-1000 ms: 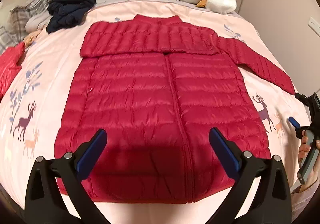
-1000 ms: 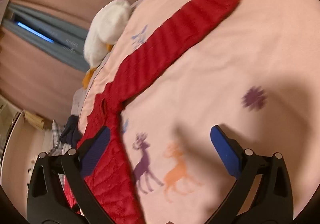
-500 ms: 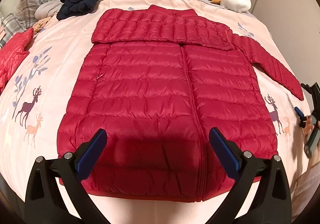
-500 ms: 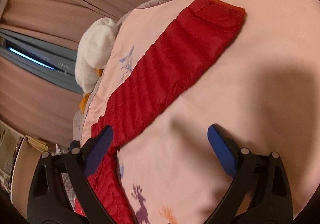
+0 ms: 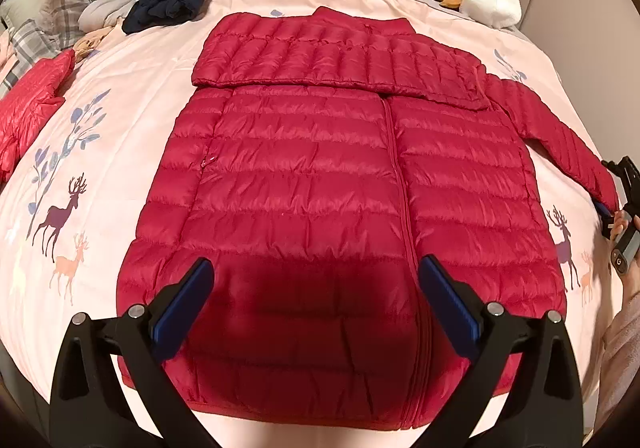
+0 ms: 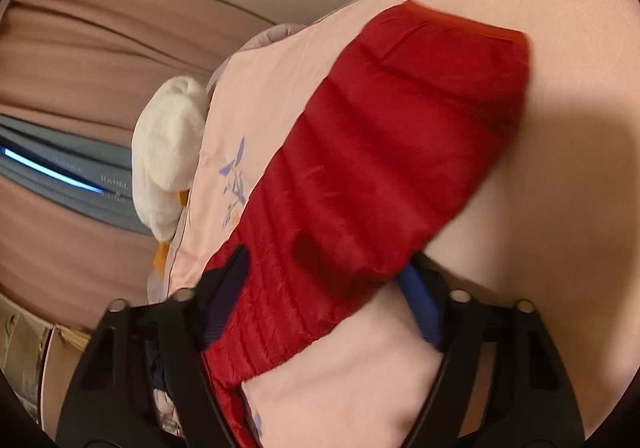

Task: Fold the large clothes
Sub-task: 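Move the right tool to the other sleeve's cuff, then close the right tool on the sleeve and lift it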

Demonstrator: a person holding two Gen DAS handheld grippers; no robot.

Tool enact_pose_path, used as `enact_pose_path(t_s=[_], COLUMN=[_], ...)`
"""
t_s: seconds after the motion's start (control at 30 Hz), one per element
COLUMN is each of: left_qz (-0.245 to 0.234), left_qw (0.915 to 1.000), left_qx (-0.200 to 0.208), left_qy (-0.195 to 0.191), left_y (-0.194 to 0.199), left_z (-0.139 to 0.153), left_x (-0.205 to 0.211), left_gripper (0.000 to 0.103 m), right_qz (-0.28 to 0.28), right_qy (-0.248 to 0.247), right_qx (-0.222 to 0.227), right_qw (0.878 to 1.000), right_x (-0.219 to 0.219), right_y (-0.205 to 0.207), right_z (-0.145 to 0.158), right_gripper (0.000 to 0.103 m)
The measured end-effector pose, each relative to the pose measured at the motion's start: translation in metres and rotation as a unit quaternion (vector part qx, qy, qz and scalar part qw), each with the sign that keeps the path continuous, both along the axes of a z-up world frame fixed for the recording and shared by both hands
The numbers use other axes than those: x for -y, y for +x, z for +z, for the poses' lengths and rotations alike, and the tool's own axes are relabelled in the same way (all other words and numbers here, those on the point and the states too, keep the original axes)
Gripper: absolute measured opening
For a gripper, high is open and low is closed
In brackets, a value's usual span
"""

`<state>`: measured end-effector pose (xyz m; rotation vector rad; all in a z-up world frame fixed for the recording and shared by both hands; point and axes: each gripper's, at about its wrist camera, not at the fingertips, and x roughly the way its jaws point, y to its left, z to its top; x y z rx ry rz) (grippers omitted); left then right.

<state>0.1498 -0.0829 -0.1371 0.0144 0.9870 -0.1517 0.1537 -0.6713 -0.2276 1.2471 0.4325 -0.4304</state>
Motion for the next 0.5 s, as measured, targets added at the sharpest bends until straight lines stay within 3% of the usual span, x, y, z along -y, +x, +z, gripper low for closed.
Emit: enact_pose_path(t_s=[0.03, 0.1, 0.2, 0.37, 0.5], left_qz=[0.001, 0.002, 0.002, -0.002, -0.005], left_qw=[1.0, 1.0, 1.0, 0.9999, 0.9994], left_qx=[0.0, 0.001, 0.001, 0.003, 0.003], left_qy=[0.0, -0.002, -0.006, -0.017, -0.033], left_y=[0.001, 0.004, 0.007, 0.008, 0.005], left_z=[0.0, 0.001, 0.002, 0.002, 0.001], left_x=[0.0, 0.001, 0.002, 0.001, -0.006], left_gripper=[0.102, 0.102, 0.102, 0.102, 0.102], right_qz=[-0.005, -0.014, -0.019, -0.019, 0.001], right_qy=[0.002, 0.007, 0.022, -0.006, -0.108], right_qx=[-0.002, -0.008, -0.011, -0.023, -0.035], right_qw=[1.0, 1.0, 1.0, 1.0, 0.994], right_x=[0.002, 0.005, 0.013, 0.007, -0.021], right_y=[0.0, -0.002, -0.007, -0.008, 0.004], right_z=[-0.003, -0.008, -0.018, -0.008, 0.036], right_gripper=[0.059, 0.033, 0.011, 0.007, 0.006])
